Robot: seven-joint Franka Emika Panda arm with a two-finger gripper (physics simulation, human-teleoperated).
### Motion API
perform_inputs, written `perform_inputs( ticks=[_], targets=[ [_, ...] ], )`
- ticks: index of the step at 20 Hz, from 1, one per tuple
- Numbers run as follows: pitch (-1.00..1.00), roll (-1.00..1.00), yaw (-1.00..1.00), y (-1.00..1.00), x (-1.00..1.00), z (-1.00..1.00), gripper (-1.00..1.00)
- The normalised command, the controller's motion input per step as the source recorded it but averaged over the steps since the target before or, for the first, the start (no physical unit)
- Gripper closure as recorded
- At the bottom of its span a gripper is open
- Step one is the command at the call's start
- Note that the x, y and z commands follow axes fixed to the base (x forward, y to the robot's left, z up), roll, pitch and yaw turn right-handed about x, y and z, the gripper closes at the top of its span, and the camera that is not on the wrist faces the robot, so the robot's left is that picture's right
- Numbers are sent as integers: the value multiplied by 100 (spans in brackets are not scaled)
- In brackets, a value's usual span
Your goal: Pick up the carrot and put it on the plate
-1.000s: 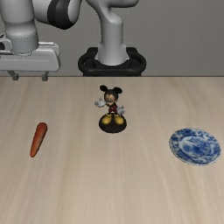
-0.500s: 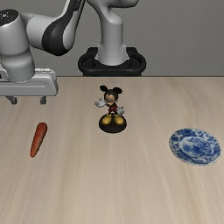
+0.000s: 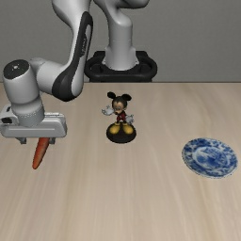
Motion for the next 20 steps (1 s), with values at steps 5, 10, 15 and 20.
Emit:
perform_inputs(
  ticks=[5,10,15,20],
  targets=[
    [0,0,0,0,0,-60,100],
    [0,0,0,0,0,0,100],
    [0,0,0,0,0,0,100],
    [0,0,0,0,0,100,100]
  ],
)
